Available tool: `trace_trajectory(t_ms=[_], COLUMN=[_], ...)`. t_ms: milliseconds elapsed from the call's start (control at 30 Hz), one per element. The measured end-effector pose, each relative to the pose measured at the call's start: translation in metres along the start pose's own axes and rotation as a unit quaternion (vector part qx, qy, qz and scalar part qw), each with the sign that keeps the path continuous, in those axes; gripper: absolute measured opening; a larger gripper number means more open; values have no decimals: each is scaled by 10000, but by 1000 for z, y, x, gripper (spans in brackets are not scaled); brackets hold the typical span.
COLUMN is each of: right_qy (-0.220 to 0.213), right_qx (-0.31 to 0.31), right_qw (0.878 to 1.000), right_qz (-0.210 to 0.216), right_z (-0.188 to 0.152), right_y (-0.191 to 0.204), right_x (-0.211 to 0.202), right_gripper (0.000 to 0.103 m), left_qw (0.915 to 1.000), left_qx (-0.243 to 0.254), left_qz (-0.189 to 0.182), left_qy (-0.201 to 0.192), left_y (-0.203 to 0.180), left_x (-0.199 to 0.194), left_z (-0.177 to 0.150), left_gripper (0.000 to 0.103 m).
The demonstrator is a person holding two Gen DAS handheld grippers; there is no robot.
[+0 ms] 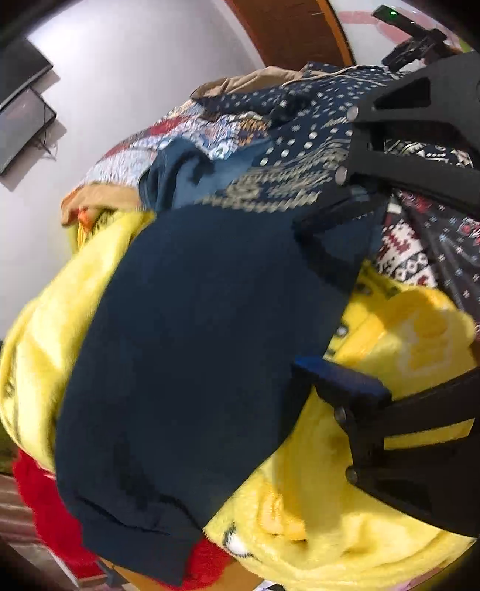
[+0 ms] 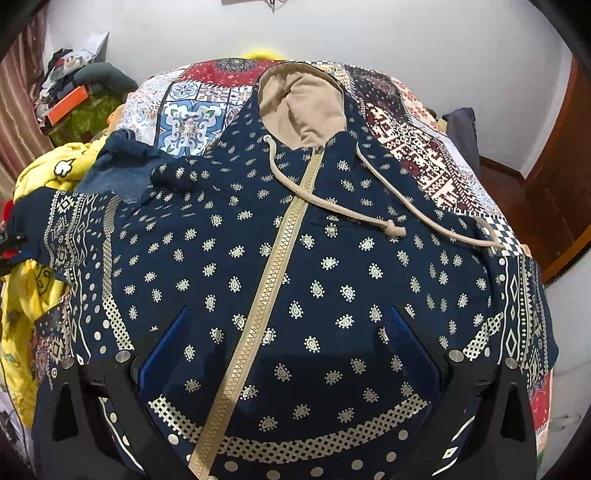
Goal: Fold large clothes
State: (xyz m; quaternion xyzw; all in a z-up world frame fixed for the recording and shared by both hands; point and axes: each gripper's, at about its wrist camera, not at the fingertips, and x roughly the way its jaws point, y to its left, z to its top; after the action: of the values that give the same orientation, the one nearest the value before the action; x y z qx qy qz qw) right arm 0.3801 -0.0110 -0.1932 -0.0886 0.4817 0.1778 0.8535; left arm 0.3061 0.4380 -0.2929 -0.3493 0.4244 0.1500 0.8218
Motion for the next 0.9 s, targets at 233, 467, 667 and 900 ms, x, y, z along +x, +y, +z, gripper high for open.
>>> trace_trajectory(t_ms=[233, 467, 667, 900], right_qy=[-14, -19, -22, 44], right_qx=[130, 126, 205, 446], right_qw=[9999, 9999, 9998, 9989], right_qz=[35, 65, 85, 124], right_z=[0, -4, -5, -8], right_y=[-6, -5, -11, -25], right_x=[-4, -6, -7, -10], right_gripper=[101, 101, 101, 101], left_qw=[9997, 9991, 9986, 9956], left_qx=[-210, 207, -398, -512], left_qz=[-70, 326, 341, 612], left_qy=[137, 183, -12, -484], left_y=[3, -3, 14, 8], left_x=[0, -1, 9, 0], left_z=[-4, -19, 0, 12], left_gripper=[60, 60, 48, 10])
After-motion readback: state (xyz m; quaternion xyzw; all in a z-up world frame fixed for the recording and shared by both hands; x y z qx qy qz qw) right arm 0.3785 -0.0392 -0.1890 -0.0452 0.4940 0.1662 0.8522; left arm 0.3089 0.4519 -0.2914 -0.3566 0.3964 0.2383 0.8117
